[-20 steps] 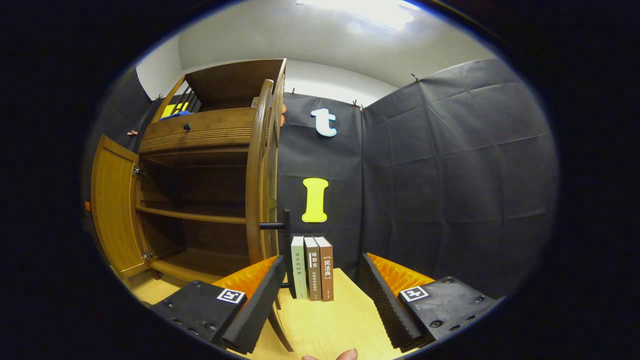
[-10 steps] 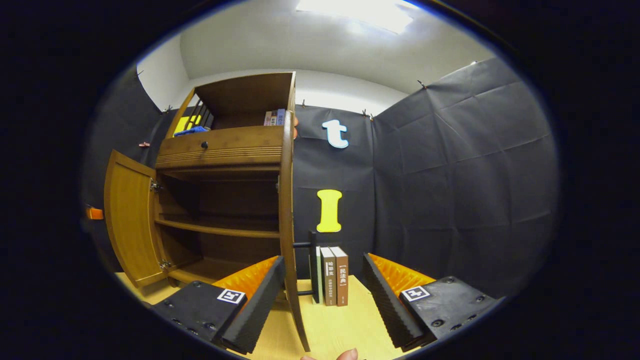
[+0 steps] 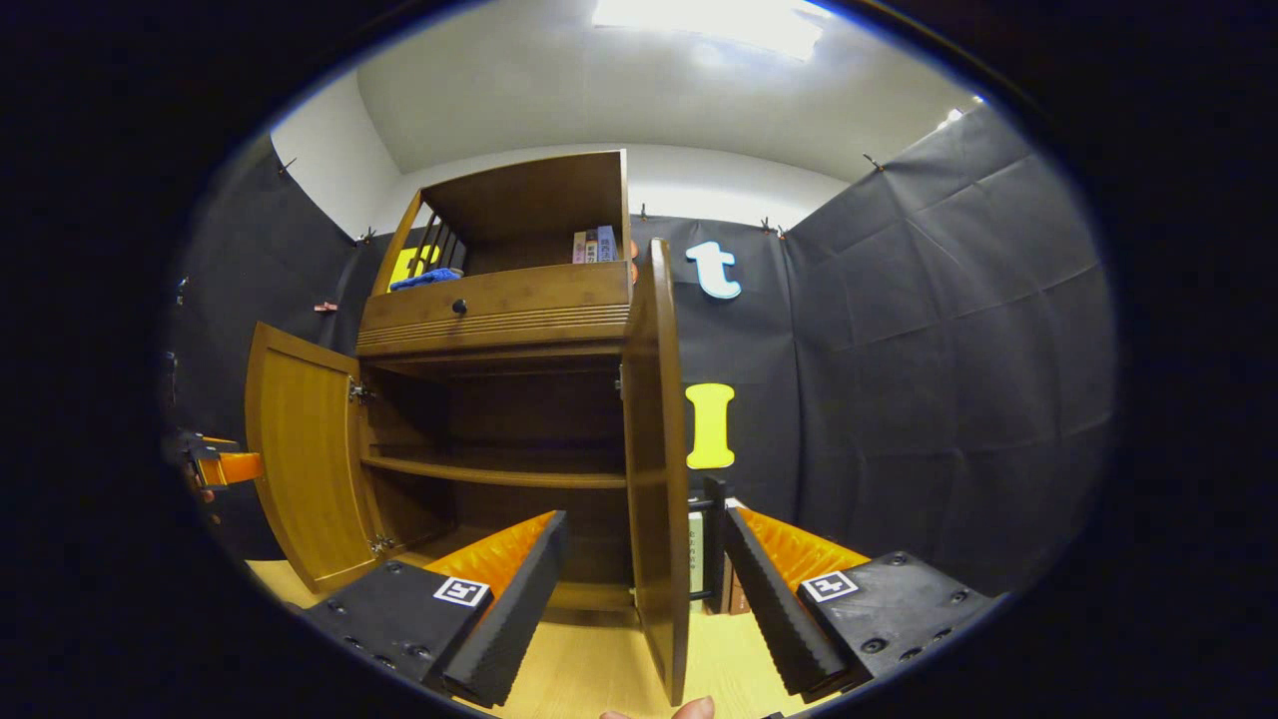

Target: Open the right door of the double-door shoe cabinet with the right hand, and open the left door with the left hand.

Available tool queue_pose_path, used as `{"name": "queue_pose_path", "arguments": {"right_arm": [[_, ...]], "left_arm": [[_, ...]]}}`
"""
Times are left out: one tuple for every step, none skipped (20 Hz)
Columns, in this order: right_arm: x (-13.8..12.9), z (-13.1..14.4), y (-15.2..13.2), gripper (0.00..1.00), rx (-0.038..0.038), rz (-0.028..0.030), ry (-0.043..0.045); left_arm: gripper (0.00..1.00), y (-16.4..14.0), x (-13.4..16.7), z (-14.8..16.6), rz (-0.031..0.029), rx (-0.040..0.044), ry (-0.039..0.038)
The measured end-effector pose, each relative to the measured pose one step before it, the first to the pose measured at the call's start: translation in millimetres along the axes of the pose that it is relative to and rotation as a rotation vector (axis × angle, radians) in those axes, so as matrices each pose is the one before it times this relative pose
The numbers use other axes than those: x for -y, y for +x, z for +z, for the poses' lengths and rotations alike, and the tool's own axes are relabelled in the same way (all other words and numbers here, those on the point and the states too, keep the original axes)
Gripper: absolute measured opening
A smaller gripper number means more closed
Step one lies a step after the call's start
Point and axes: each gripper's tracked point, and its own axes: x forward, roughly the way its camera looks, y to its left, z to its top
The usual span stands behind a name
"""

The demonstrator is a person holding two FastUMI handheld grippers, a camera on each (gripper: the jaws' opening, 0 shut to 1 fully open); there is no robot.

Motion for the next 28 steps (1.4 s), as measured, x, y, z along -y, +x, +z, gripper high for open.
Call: {"name": "queue_pose_path", "arguments": {"right_arm": [[-8.74, 1.61, 1.64, 0.97, 0.00277, 0.01700, 0.00617], [-7.09, 0.15, 1.36, 0.98, -0.00116, 0.01506, 0.00181], [-6.89, 0.50, 2.14, 0.97, -0.00163, 0.01387, -0.00221], [-5.85, -0.12, 2.72, 0.97, -0.00146, 0.01266, -0.00316], [-5.87, 0.74, 1.24, 0.97, 0.00174, 0.01224, -0.00045], [-5.92, -0.16, 0.67, 0.97, 0.00096, 0.01092, -0.00131], [-6.35, -0.64, 1.23, 0.97, 0.00005, 0.01062, -0.00298], [-5.37, -2.13, 2.27, 0.97, -0.00439, 0.00892, -0.00322], [-6.28, -2.50, 1.40, 0.97, -0.00408, 0.01101, -0.00099], [-6.33, -1.61, 2.88, 0.97, -0.00429, 0.01173, -0.00061], [-6.02, -1.59, 2.77, 0.97, -0.00333, 0.01223, -0.00277], [-5.55, -0.84, 3.98, 0.97, -0.00129, 0.00808, -0.00608], [-4.21, -2.47, 3.63, 0.97, -0.00240, 0.00357, -0.00923], [-2.15, -2.51, 2.99, 0.94, -0.00297, 0.00580, -0.00891], [-2.30, -3.64, 1.65, 0.97, -0.00548, 0.00389, -0.00667], [-2.92, -3.33, 1.92, 0.97, -0.00615, 0.00711, -0.00511], [-3.17, -2.48, 1.80, 0.97, -0.00355, 0.00695, -0.00377], [-2.67, -1.66, 3.15, 0.97, -0.00102, 0.00616, -0.00337], [-1.66, -0.97, 2.17, 0.98, -0.00127, 0.00437, -0.00337], [-2.18, -1.63, 0.48, 0.98, -0.00141, 0.00337, -0.00297], [-0.96, -0.19, 1.19, 0.98, 0.00201, 0.00144, 0.00081], [0.42, 0.31, 0.22, 0.98, 0.00495, -0.00018, 0.00734], [-0.51, 1.49, -0.06, 0.99, 0.00605, 0.00267, 0.01294], [-2.40, 0.48, 3.86, 0.98, 0.00315, 0.00254, 0.01502], [-1.39, -0.04, 2.92, 0.97, 0.00152, 0.00327, 0.01199], [-0.12, -1.45, 1.38, 0.97, -0.00318, -0.00141, 0.00621], [-0.48, -1.60, 0.20, 0.99, -0.00321, -0.00032, 0.00198], [-0.57, -2.10, 1.52, 0.98, -0.00428, -0.00010, -0.00011]], "left_arm": [[0.93, 2.34, 8.83, 2.30, -0.01154, 0.00147, -0.00719], [0.93, 2.07, 5.05, 2.83, -0.00269, 0.00665, -0.00351], [0.93, 1.14, 5.21, 2.07, -0.00204, 0.00561, -0.00071], [0.93, 1.47, 5.56, -0.47, -0.00436, 0.00372, -0.00161], [0.93, 1.29, 5.27, -0.95, -0.00625, -0.00101, -0.00174], [0.94, 1.40, 5.77, -1.81, -0.00434, -0.00085, -0.00238], [0.94, 2.15, 4.11, 0.21, -0.00371, -0.00033, 0.00019], [0.94, 1.04, 5.09, -0.66, -0.00280, 0.00259, 0.00385], [0.94, 2.33, 4.79, 0.43, -0.00318, 0.00093, 0.00408], [0.94, 2.41, 4.94, -0.75, -0.00560, -0.00049, 0.00028], [0.95, 2.67, 5.03, 0.27, -0.00795, -0.00198, -0.00388], [0.94, 1.86, 4.98, -1.16, -0.00745, -0.00207, -0.00332], [0.94, 1.64, 3.71, -1.51, -0.00261, -0.00342, -0.00145], [0.94, 1.26, 1.93, -0.77, 0.00219, 0.00167, 0.00178], [0.94, 2.02, 0.85, 0.31, 0.00392, 0.00324, 0.00338], [0.94, 0.59, 3.13, -0.72, -0.00010, 0.00161, 0.00239], [0.94, 0.96, 1.60, -0.19, 0.00128, 0.00040, 0.00067], [0.94, 1.43, 2.57, -0.94, -0.00278, -0.00116, 0.00118], [0.94, 1.08, 2.77, -0.76, -0.00263, -0.00330, 0.00161], [0.94, 0.30, 2.00, -1.73, -0.00140, -0.00263, 0.00387], [0.94, 0.28, 1.28, -0.17, 0.00001, 0.00108, 0.00577], [0.94, -0.47, 0.66, -1.05, 0.00461, 0.00101, 0.00391], [0.95, -0.15, 0.20, -0.85, 0.00407, -0.00403, 0.00224], [0.95, -1.00, 0.83, -2.71, 0.00235, -0.00336, 0.00198], [0.94, 0.03, -0.34, -0.53, 0.00348, -0.00198, 0.00417], [0.94, -1.21, -2.67, -1.53, 0.00746, -0.00160, 0.00401], [0.94, -0.72, -2.63, -1.23, 0.00841, -0.00205, 0.00202], [0.94, -0.31, -0.69, -1.81, 0.00212, -0.00243, 0.00078]]}}
